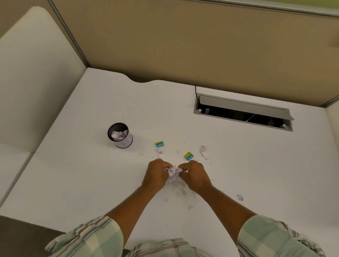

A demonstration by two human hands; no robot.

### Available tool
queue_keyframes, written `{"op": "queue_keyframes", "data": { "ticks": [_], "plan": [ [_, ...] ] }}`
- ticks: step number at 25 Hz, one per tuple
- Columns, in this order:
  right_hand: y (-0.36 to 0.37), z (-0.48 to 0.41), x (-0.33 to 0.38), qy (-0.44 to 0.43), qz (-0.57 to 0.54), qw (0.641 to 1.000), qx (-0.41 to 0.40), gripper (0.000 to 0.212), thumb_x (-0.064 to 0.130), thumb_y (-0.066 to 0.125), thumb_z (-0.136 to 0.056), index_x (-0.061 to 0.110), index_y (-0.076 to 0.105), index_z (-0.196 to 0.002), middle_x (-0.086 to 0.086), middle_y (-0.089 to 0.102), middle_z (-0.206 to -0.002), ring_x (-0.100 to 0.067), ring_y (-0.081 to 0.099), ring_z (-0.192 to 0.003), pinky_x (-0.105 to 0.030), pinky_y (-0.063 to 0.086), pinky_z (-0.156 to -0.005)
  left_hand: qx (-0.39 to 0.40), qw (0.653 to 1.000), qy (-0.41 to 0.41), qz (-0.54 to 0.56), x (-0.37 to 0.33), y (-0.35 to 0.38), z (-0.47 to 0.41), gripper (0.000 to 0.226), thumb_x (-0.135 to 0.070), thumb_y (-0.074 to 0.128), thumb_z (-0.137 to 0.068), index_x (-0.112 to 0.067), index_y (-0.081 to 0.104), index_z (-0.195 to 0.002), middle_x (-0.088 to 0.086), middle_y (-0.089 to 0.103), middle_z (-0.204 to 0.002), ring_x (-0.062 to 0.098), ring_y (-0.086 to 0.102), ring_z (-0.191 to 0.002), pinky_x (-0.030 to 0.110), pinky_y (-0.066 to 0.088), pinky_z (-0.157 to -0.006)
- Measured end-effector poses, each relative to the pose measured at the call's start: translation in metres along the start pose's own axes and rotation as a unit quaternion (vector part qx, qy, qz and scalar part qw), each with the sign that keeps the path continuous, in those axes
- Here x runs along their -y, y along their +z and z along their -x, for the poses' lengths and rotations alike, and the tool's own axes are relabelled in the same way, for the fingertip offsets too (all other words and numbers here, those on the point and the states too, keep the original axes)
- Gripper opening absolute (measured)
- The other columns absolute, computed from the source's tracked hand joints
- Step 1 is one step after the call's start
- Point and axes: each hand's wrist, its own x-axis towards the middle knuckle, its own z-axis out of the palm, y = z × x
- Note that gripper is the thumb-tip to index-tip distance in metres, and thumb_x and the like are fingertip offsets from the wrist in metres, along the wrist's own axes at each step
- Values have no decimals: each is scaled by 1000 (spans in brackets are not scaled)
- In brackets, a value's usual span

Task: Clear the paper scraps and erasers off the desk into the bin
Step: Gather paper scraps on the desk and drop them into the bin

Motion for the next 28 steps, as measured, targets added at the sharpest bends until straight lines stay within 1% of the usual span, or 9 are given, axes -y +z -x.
{"op": "queue_keyframes", "data": {
  "ticks": [3, 6, 10, 16, 19, 22, 24, 26, 28],
  "plan": [
    [-1, -13, 29, -33, -34, 999, -3, 10, 12, 67, -85, 12, 76, -81, -7, 73, -79, -20, 64, -80, -36, 50, -74, -37, 999, 21, 28, 8, -34, 1, 12, -9, 70, -89, -5, 81, -91, 15, 77, -88, 27, 68, -81, 30, 46, -67],
    [0, -30, 65, -65, -46, 997, -15, 10, 15, 70, -85, 17, 79, -84, -4, 75, -80, -20, 66, -75, -35, 53, -72, -78, 996, 15, 49, 19, -71, -2, 14, -8, 71, -89, -7, 82, -96, 12, 78, -89, 16, 64, -76, 20, 41, -67],
    [5, -61, 113, -86, -86, 992, -27, 13, 13, 74, -86, 10, 80, -97, -9, 78, -91, -26, 73, -78, -45, 60, -79, -128, 989, 19, 70, 39, -121, -10, 19, 2, 66, -87, -7, 83, -91, 9, 77, -78, 6, 56, -63, 6, 36, -59],
    [14, -106, 178, -81, -87, 993, -11, 10, 9, 71, -87, 5, 78, -93, -13, 77, -86, -32, 73, -76, -47, 61, -77, -176, 983, -4, 52, 68, -176, -32, 14, -7, 69, -91, -5, 82, -97, 12, 79, -91, 23, 69, -82, 21, 48, -79],
    [21, -123, 201, -89, -39, 995, -5, 11, 10, 69, -86, 2, 77, -89, -17, 75, -85, -34, 71, -79, -46, 59, -78, -169, 985, -27, 35, 83, -191, -49, 14, -7, 68, -92, -2, 81, -97, 17, 78, -91, 29, 70, -84, 22, 49, -72],
    [29, -138, 216, -77, 15, 997, -3, 14, 12, 66, -86, 3, 76, -89, -16, 75, -86, -33, 68, -84, -43, 57, -77, -159, 986, -38, 33, 95, -200, -64, 13, -3, 69, -89, -1, 79, -82, 19, 75, -78, 23, 60, -65, 16, 36, -56],
    [33, -146, 222, -55, 39, 998, 5, 15, 10, 63, -87, 4, 76, -92, -15, 75, -90, -31, 69, -85, -42, 58, -77, -139, 989, -47, 20, 100, -202, -74, 11, -3, 70, -86, 0, 78, -79, 19, 75, -77, 24, 62, -65, 25, 43, -57],
    [37, -151, 227, -52, 60, 997, 16, 18, 10, 60, -89, 4, 76, -95, -15, 76, -94, -31, 70, -87, -42, 59, -80, -106, 992, -63, 8, 106, -204, -80, 4, -3, 74, -82, 0, 78, -81, 16, 76, -80, 30, 70, -74, 37, 56, -66],
    [39, -152, 229, -65, 76, 995, 19, 20, 8, 59, -90, 3, 76, -98, -14, 77, -100, -31, 70, -92, -41, 58, -82, -88, 994, -65, 8, 111, -205, -82, 6, -3, 74, -80, -3, 78, -84, 13, 76, -82, 30, 72, -77, 39, 60, -71]
  ]
}}
